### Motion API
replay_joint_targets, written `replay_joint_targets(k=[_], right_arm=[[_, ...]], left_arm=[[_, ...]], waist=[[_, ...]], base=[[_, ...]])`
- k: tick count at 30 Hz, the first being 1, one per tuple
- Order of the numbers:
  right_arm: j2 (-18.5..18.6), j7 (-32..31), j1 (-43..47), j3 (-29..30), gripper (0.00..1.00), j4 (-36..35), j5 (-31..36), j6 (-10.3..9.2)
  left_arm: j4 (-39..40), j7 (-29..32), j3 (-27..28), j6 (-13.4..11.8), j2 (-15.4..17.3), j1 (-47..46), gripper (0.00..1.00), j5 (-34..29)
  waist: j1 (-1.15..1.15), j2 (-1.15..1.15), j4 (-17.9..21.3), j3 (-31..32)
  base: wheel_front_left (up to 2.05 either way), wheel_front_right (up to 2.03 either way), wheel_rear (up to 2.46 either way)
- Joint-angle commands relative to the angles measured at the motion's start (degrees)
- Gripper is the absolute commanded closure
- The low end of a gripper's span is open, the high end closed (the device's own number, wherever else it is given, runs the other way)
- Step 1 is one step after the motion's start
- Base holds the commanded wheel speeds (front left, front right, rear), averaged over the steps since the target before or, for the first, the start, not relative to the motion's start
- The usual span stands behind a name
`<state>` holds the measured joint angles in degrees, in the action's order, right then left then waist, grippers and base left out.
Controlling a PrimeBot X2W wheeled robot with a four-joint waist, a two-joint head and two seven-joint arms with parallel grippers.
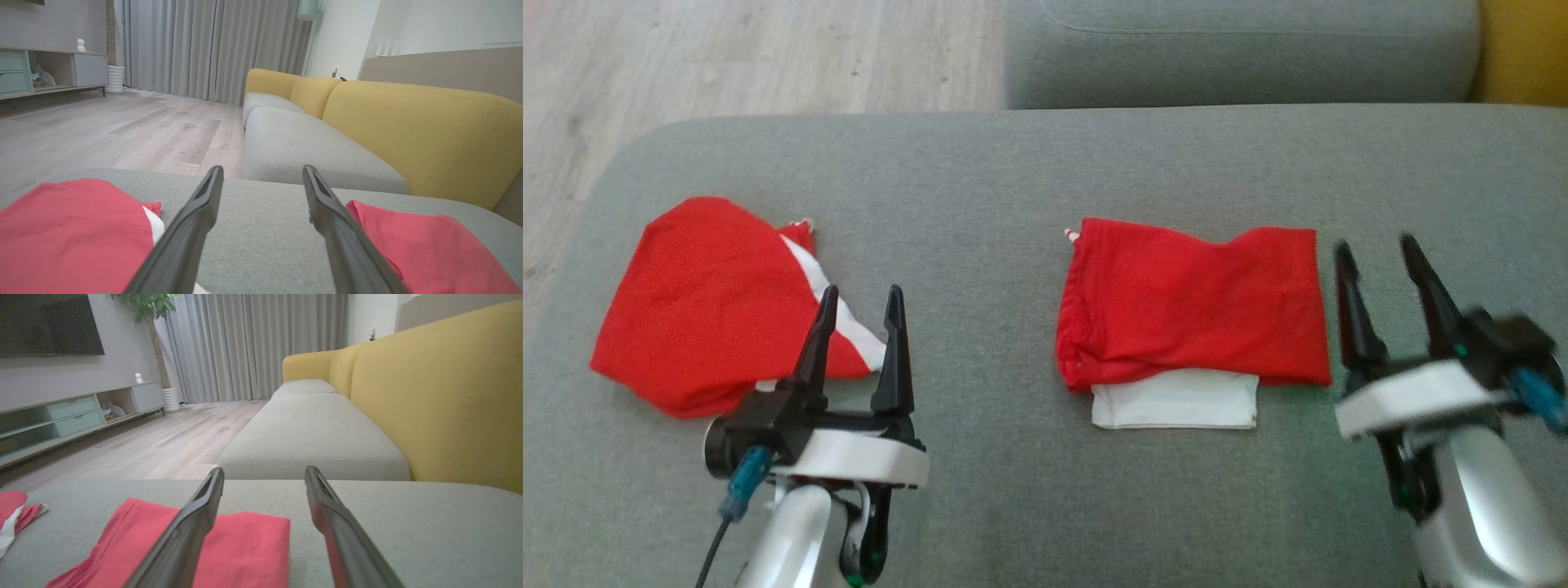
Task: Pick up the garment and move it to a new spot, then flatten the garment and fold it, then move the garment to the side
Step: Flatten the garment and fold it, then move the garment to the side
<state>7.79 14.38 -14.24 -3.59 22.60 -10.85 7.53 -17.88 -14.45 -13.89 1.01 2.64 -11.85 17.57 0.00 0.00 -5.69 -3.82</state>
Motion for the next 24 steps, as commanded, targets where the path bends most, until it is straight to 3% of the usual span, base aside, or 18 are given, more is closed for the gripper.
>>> replay_joint_targets(k=[1, 7, 14, 24], right_arm=[[-0.42, 0.60, 0.04, -0.17, 0.00, -3.20, 0.80, -0.04], [-2.47, 0.61, 6.71, 2.51, 0.00, -10.02, 4.13, -0.04], [-3.94, 0.62, 8.12, 3.11, 0.00, -11.30, 4.79, -0.04], [-3.72, -3.71, 0.39, 4.01, 0.00, -1.60, 0.91, -0.04]], left_arm=[[2.34, -0.55, 1.98, -0.31, 0.24, -1.02, 0.00, -0.57], [4.03, -0.55, 2.47, -0.95, 0.24, 1.43, 0.00, -1.85], [4.92, -0.55, 1.79, -1.38, 0.24, 2.22, 0.00, -1.57], [4.90, -0.55, 0.10, -0.95, 0.24, -1.54, 0.00, -1.47]], waist=[[0.00, 0.00, 0.46, -0.07], [0.00, 0.00, 1.75, -0.39], [0.00, 0.00, 1.94, -1.08], [0.00, 0.00, -0.32, -6.47]], base=[[0.00, 0.00, 0.00], [0.00, 0.00, 0.00], [0.00, 0.00, 0.00], [0.00, 0.00, 0.00]])
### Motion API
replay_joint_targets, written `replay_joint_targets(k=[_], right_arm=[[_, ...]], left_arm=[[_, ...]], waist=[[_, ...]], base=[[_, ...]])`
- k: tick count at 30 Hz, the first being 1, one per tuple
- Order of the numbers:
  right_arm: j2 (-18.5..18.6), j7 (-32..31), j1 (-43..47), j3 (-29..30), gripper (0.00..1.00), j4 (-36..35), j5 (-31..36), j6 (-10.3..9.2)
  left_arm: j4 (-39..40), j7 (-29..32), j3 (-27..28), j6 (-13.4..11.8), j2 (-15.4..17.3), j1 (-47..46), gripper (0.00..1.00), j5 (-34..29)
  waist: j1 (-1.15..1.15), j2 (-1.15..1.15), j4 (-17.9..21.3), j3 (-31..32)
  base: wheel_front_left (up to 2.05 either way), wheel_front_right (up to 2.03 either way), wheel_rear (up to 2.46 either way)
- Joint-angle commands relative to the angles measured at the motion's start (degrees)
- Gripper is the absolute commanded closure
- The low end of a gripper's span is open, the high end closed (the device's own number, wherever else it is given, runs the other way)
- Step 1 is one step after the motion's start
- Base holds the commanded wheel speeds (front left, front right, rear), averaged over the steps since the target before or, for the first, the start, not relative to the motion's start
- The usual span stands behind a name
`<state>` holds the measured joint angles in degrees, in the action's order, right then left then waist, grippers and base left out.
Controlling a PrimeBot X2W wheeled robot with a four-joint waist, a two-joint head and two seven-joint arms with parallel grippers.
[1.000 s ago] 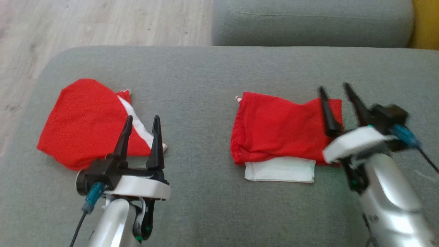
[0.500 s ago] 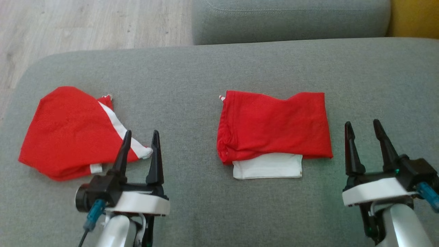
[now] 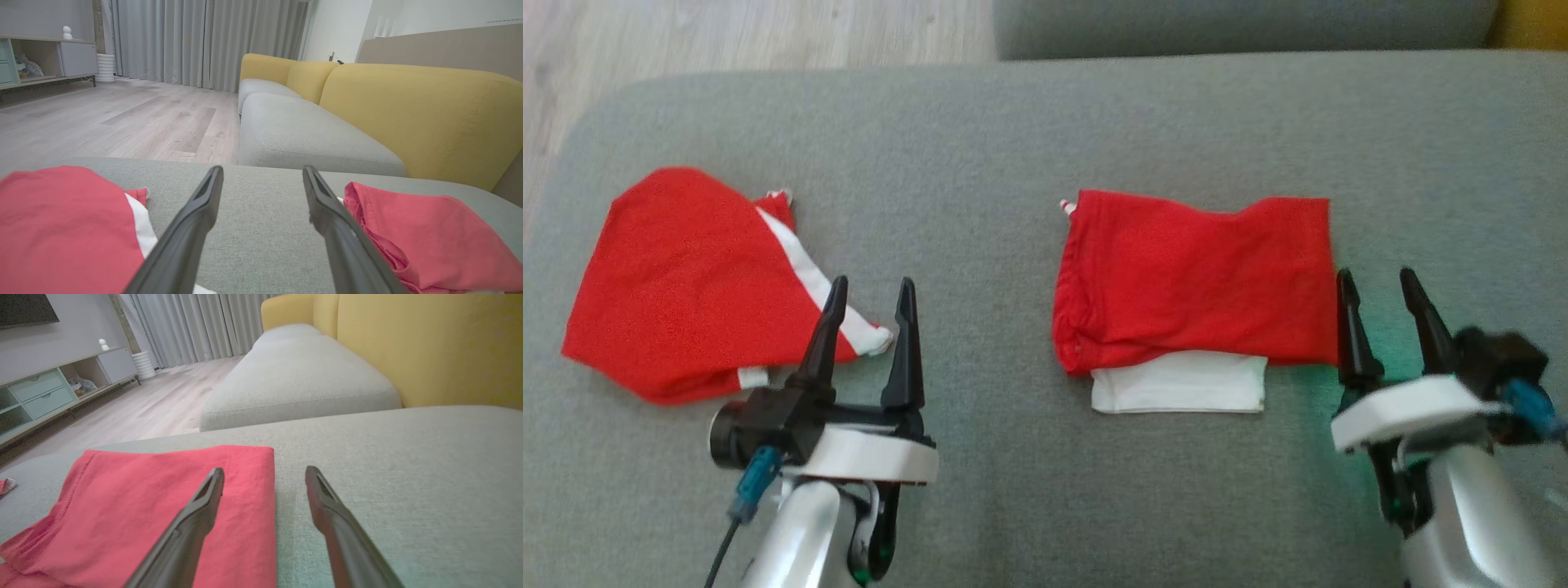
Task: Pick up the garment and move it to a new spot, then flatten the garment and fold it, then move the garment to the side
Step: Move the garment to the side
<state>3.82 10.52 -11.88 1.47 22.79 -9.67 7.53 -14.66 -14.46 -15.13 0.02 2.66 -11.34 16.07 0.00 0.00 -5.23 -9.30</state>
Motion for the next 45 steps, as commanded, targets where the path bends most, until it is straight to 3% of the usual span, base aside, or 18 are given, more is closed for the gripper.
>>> replay_joint_targets(k=[1, 15, 16, 17, 18, 26, 33, 39, 45], right_arm=[[0.40, -0.61, -2.96, -0.88, 0.00, -0.38, -0.71, -0.04], [2.32, -10.00, -9.96, -3.95, 0.00, 15.00, -5.16, -0.04], [2.52, -10.45, -10.16, -4.50, 0.09, 15.80, -5.45, -0.04], [2.75, -10.62, -10.38, -5.02, 0.63, 16.38, -5.66, -0.04], [2.97, -10.49, -10.58, -5.40, 1.00, 16.81, -5.88, -0.04], [6.79, -7.87, -12.20, -10.47, 1.00, 16.82, -3.85, -0.04], [13.53, -9.42, -13.16, -16.63, 1.00, 12.89, -0.98, -0.04], [24.30, -12.29, -13.62, -20.79, 1.00, 9.02, -1.94, -0.04], [36.41, -12.10, -15.54, -19.67, 1.00, 10.59, -0.97, -0.04]], left_arm=[[1.59, -0.54, 1.19, 0.09, 0.21, -2.37, 0.00, 0.06], [0.61, -0.54, -0.14, 0.23, 0.21, -5.27, 0.00, 0.83], [0.56, -0.54, -0.14, 0.23, 0.21, -5.35, 0.00, 0.85], [0.47, -0.54, -0.13, 0.22, 0.21, -5.42, 0.00, 0.87], [0.36, -0.54, -0.12, 0.19, 0.21, -5.46, 0.00, 0.90], [0.14, -0.54, -0.29, 0.06, 0.21, -5.06, 0.00, 0.91], [0.55, -0.54, -0.07, -0.06, 0.21, -4.58, 0.00, 0.63], [1.11, -0.54, 0.17, 0.05, 0.21, -5.21, 0.00, 0.22], [2.07, -0.54, 0.56, 0.59, 0.21, -6.97, 0.00, -0.30]], waist=[[0.00, 0.00, -1.09, -1.55], [0.00, 0.00, -4.09, -4.99], [0.00, 0.00, -4.14, -4.96], [0.00, 0.00, -4.16, -4.87], [0.00, 0.00, -4.13, -4.71], [0.00, 0.00, -2.22, -1.94], [0.00, 0.00, 1.25, -0.52], [0.00, 0.00, 3.13, -2.24], [0.00, 0.00, 3.72, -6.63]], base=[[0.00, 0.00, 0.00], [0.00, 0.00, 0.00], [0.00, 0.00, 0.00], [0.00, 0.00, 0.00], [0.00, 0.00, 0.00], [0.00, 0.00, 0.00], [0.00, 0.00, 0.00], [0.00, 0.00, 0.00], [0.00, 0.00, 0.00]])
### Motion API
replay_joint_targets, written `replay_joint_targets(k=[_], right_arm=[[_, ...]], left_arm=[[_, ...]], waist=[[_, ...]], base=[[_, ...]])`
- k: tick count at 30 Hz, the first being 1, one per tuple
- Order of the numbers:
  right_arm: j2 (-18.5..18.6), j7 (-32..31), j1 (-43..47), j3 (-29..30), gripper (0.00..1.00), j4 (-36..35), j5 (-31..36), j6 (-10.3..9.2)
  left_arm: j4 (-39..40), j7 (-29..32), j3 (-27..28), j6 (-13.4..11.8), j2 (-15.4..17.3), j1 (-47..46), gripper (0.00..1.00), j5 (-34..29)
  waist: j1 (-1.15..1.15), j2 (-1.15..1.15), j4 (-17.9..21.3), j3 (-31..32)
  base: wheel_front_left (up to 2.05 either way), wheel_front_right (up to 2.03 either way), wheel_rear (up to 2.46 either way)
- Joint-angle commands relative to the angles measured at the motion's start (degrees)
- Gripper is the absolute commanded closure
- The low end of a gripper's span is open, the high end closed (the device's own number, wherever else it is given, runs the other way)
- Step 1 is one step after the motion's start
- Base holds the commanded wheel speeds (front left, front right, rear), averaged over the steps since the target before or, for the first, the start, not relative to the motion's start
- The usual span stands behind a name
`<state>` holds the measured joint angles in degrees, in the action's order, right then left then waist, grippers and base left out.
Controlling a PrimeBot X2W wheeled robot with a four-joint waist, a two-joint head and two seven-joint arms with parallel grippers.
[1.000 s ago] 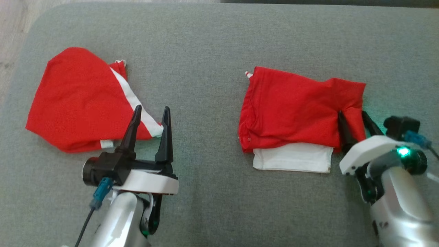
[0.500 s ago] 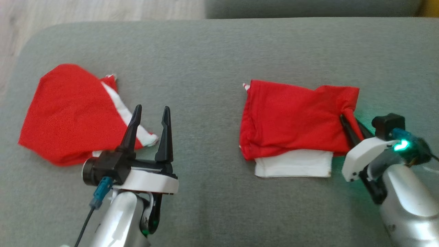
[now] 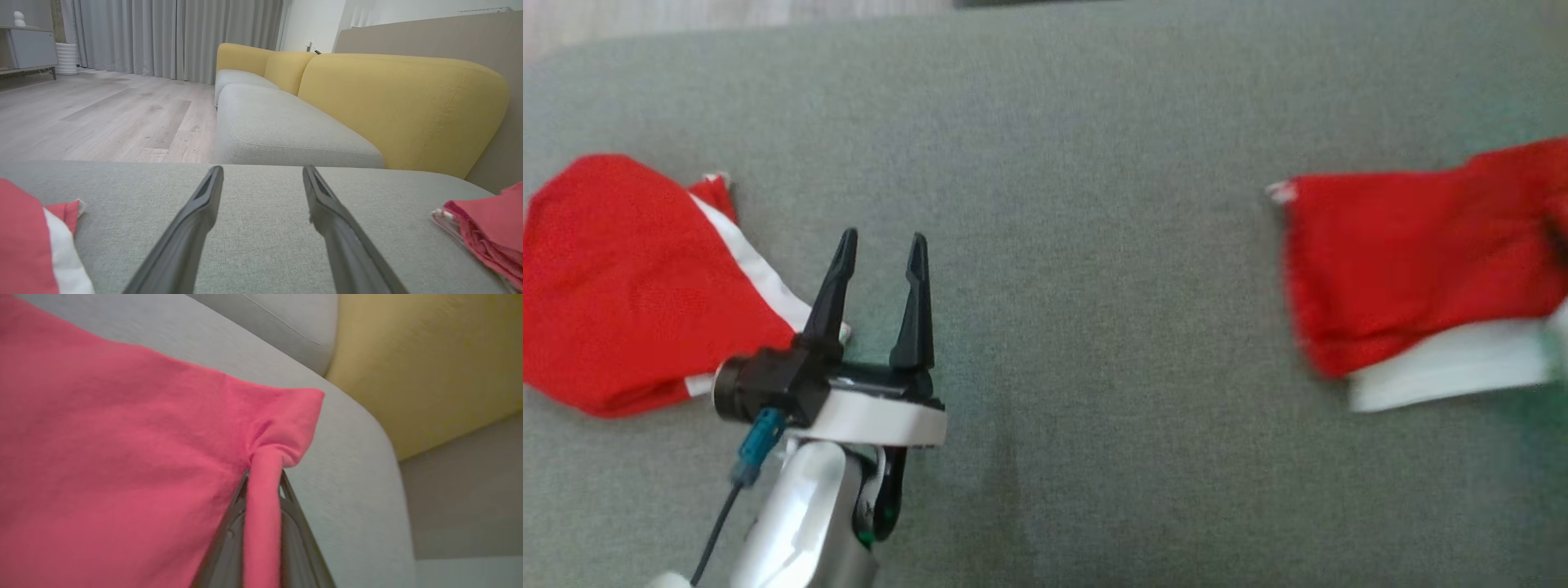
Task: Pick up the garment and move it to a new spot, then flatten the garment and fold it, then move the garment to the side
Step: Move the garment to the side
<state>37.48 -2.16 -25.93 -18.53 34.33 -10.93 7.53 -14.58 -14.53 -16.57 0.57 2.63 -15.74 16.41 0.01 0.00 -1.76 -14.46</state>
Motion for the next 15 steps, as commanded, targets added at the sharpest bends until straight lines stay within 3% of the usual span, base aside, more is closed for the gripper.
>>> replay_joint_targets(k=[1, 7, 15], right_arm=[[4.33, 0.86, -2.04, 1.09, 1.00, 0.08, 0.72, -0.04], [9.72, 2.40, -5.48, 6.26, 1.00, 6.84, 4.12, -0.04], [10.36, 2.26, -8.22, 13.64, 1.00, 13.16, 9.27, -0.04]], left_arm=[[2.14, -0.47, 2.06, 0.16, 0.25, -2.91, 0.00, -0.74], [3.15, -0.47, 2.20, 0.57, 0.25, -5.23, 0.00, -0.77], [4.16, -0.47, 1.95, 0.85, 0.25, -7.97, 0.00, -0.91]], waist=[[-0.01, 0.00, 0.22, -2.20], [-0.01, 0.00, -0.36, -5.97], [-0.01, 0.00, -1.33, -9.03]], base=[[0.00, 0.00, 0.00], [0.00, 0.00, 0.00], [0.00, 0.00, 0.00]])
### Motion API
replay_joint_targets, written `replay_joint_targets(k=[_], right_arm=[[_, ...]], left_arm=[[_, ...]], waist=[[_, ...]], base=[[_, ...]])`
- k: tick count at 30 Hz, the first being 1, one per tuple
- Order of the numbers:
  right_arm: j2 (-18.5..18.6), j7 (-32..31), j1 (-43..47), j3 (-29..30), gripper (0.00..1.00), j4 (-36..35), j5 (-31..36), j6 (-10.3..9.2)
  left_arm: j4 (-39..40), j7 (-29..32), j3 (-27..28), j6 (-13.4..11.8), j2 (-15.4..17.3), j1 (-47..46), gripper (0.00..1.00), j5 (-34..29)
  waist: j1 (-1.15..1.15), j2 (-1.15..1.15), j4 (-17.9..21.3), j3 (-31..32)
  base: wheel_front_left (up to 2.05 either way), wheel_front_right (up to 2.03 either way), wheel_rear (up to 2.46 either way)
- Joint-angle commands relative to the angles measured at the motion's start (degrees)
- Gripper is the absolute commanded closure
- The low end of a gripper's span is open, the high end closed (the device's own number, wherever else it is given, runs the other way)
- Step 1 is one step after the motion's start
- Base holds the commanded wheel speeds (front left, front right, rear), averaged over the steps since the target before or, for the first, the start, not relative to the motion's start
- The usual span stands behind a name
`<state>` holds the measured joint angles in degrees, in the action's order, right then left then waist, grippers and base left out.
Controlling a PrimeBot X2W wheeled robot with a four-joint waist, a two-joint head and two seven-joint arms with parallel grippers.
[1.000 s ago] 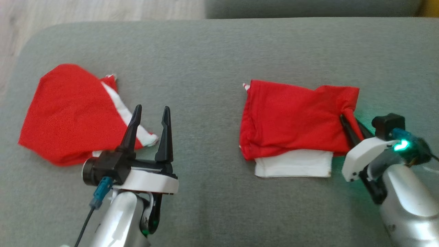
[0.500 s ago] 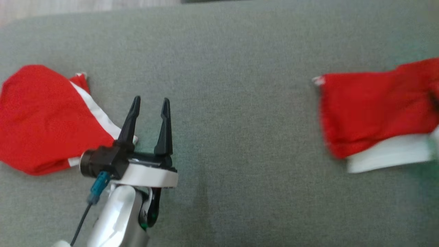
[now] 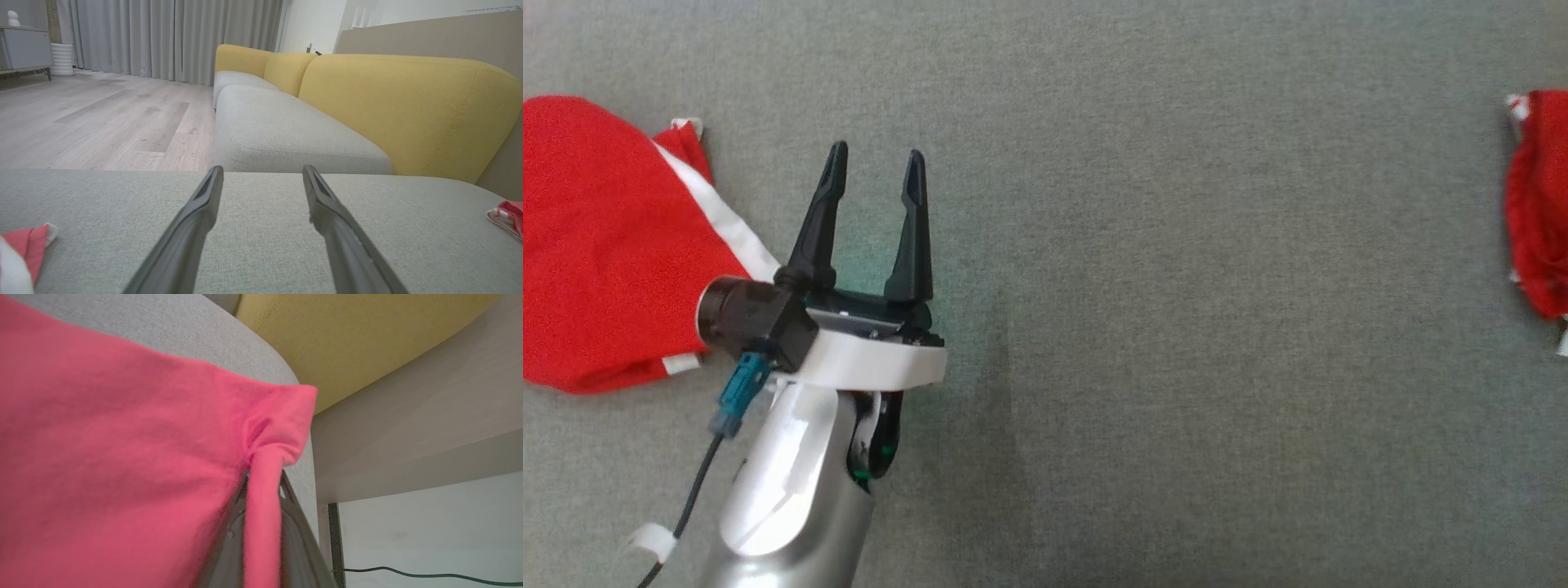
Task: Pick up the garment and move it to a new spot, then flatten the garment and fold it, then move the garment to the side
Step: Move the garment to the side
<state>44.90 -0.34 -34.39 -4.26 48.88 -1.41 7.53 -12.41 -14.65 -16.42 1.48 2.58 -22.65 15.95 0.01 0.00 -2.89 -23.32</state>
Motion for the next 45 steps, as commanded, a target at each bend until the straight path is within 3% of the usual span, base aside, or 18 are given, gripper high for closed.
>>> replay_joint_targets(k=[1, 6, 7, 8, 14, 20, 33, 38, 45], right_arm=[[2.73, 0.50, 0.07, 0.35, 1.00, -0.84, 0.50, -0.04], [0.66, 1.41, -0.80, 5.49, 1.00, 0.86, 3.86, -0.04], [0.09, 1.44, -0.91, 6.29, 0.90, 0.95, 4.20, -0.04], [-0.35, 1.60, -0.93, 6.97, 0.00, 0.86, 4.79, -0.04], [-3.17, 1.83, 0.03, 10.97, 0.00, -0.34, 7.41, -0.04], [-10.25, 3.57, 1.54, 12.92, 0.00, -5.04, 5.62, -0.04], [-29.80, 9.76, 12.28, 8.51, 0.00, -32.45, -6.35, -0.04], [-36.93, 12.68, 19.81, 7.52, 0.00, -38.44, -7.99, -0.04], [-39.99, 14.93, 26.94, 4.29, 0.00, -38.96, -8.10, -0.04]], left_arm=[[2.15, -0.35, 1.84, -0.05, 0.30, -1.28, 0.00, -0.49], [2.55, -0.35, 1.93, -0.13, 0.30, -1.48, 0.00, -0.68], [2.44, -0.35, 1.93, -0.13, 0.30, -1.39, 0.00, -0.69], [2.29, -0.35, 1.90, -0.10, 0.30, -1.30, 0.00, -0.68], [1.65, -0.35, 2.10, -0.13, 0.30, -0.20, 0.00, -0.06], [0.98, -0.35, 2.76, -0.51, 0.30, 2.66, 0.00, 0.49], [0.42, -0.35, 5.47, -0.39, 0.30, 9.48, 0.00, -0.51], [0.26, -0.35, 5.22, -0.65, 0.30, 11.40, 0.00, -0.52], [-0.05, -0.35, 5.24, -1.32, 0.30, 13.76, 0.00, -0.13]], waist=[[-0.01, 0.00, -0.27, -0.41], [-0.01, 0.00, -0.39, -0.76], [-0.01, 0.00, -0.36, -0.56], [-0.01, 0.00, -0.38, -0.28], [-0.01, 0.00, -0.48, 3.67], [-0.01, 0.00, -0.29, 9.99], [-0.01, 0.00, -0.61, 18.47], [-0.01, 0.00, -1.15, 19.76], [-0.01, 0.00, -1.37, 20.71]], base=[[0.00, 0.00, 0.00], [0.00, 0.00, 0.00], [0.00, 0.00, 0.00], [0.00, 0.00, 0.00], [0.00, 0.00, 0.00], [0.00, 0.00, 0.00], [0.00, 0.00, 0.00], [0.00, 0.00, 0.00], [0.00, 0.00, 0.00]])
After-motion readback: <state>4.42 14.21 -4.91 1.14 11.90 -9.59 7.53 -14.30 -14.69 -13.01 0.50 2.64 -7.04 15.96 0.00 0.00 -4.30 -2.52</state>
